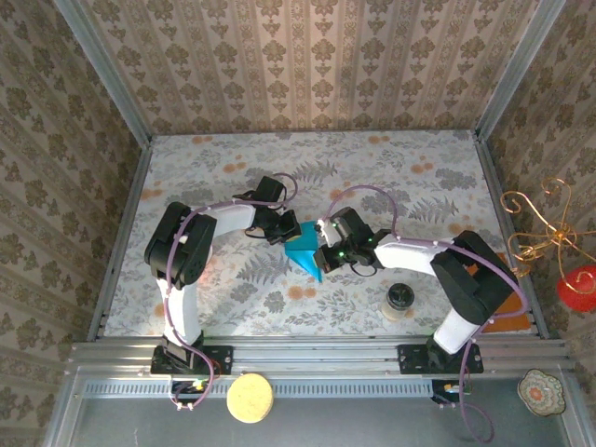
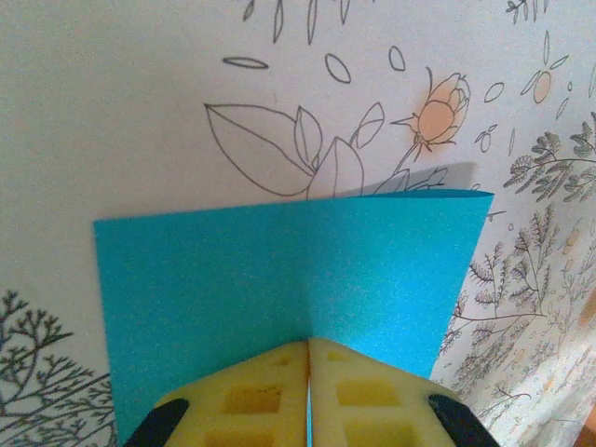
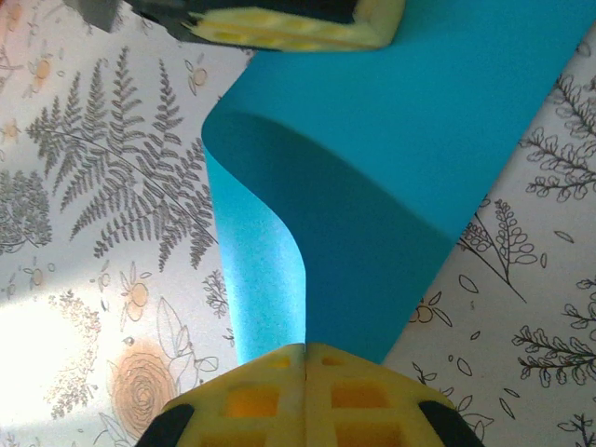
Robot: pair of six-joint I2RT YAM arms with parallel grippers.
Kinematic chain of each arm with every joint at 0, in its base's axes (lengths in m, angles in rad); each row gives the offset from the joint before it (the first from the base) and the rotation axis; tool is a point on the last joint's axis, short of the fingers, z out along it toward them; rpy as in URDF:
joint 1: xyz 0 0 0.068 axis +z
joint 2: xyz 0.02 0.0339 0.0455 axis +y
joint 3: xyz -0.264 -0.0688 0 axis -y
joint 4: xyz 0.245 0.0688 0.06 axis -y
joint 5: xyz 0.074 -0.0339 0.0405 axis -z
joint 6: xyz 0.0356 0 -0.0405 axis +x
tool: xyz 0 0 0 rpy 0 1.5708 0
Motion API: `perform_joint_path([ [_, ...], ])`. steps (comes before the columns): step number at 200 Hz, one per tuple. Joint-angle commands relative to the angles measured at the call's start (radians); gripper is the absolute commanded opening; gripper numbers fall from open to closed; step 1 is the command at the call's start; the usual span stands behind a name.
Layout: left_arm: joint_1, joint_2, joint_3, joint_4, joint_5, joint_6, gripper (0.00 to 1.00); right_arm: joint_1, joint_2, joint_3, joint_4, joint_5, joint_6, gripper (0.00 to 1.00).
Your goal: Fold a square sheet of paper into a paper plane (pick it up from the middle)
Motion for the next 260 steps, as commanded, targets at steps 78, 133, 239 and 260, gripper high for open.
perform_joint_path([
  [78,-0.009,0.051,0.017,-0.077,0.005,0.040,0.08,-0.012,0.076,0.064,-0.051,0.030,0.019,0.00],
  [133,-0.009,0.065,0.030,-0.099,0.009,0.059,0.07,-0.015,0.094,0.078,-0.050,0.043,0.017,0.00],
  [239,-0.008,0.058,0.037,-0.097,0.022,0.063,0.07,-0.016,0.125,0.091,-0.086,0.023,0.008,0.00],
  [260,-0.008,0.036,0.045,-0.095,0.018,0.061,0.08,-0.016,0.134,0.094,-0.100,0.028,0.009,0.00],
])
